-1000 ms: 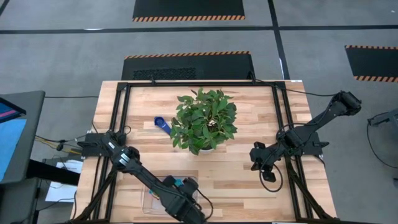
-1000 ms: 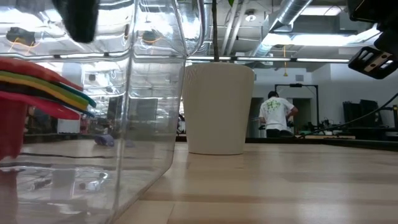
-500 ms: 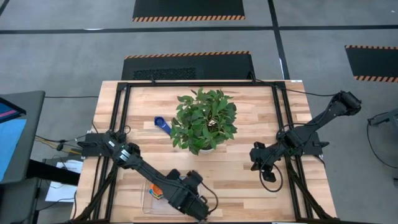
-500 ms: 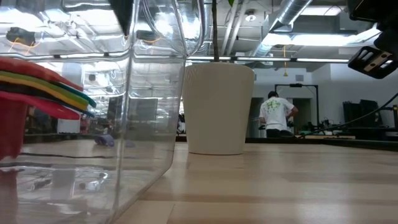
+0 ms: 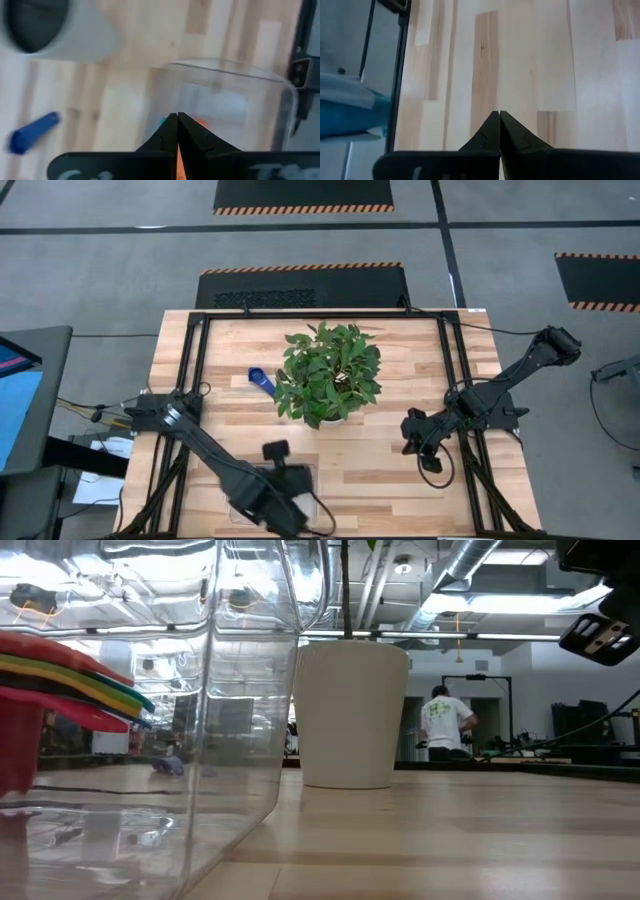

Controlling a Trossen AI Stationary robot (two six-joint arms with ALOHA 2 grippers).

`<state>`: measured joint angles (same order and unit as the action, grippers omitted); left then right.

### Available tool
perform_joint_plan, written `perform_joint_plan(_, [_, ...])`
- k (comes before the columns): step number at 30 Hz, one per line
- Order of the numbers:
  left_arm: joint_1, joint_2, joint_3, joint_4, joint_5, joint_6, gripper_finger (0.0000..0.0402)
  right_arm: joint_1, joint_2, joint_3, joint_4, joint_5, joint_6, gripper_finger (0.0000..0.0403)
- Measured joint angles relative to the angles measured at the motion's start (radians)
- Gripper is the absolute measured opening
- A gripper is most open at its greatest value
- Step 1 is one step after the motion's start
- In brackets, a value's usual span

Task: Nest measuring cups in basket
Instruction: Stack the dark blue measuring cup on the orange measuring cup

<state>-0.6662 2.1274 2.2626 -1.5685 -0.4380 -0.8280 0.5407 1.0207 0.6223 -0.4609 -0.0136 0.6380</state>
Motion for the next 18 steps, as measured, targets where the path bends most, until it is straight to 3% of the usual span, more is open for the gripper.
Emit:
perform_joint_plan(5, [-0.015, -0.253, -0.361, -0.003, -0.144, -0.214, 0.0, -0.005, 0.0, 0.0, 0.032, 0.019, 0.073, 0.0013])
perform_joint_plan(9, [-0.049, -0.51, -0.74, 0.001, -0.151, -0.501, 0.0, -0.027, 0.0, 0.0, 0.032, 0.019, 0.121, 0.0013])
perform_joint_plan(12, [-0.017, -0.713, -1.007, 0.11, -0.197, -0.617, 0.0, -0.056, 0.0, 0.0, 0.035, 0.02, 0.123, 0.0013])
perform_joint_plan(14, [0.047, -0.843, -1.161, 0.241, -0.214, -0.58, 0.0, -0.086, 0.0, 0.0, 0.051, 0.025, 0.135, 0.0013])
perform_joint_plan(18, [0.268, -1.059, -1.413, 0.522, -0.154, -0.323, 0.0, -0.157, 0.0, 0.0, 0.064, 0.07, 0.244, 0.0013])
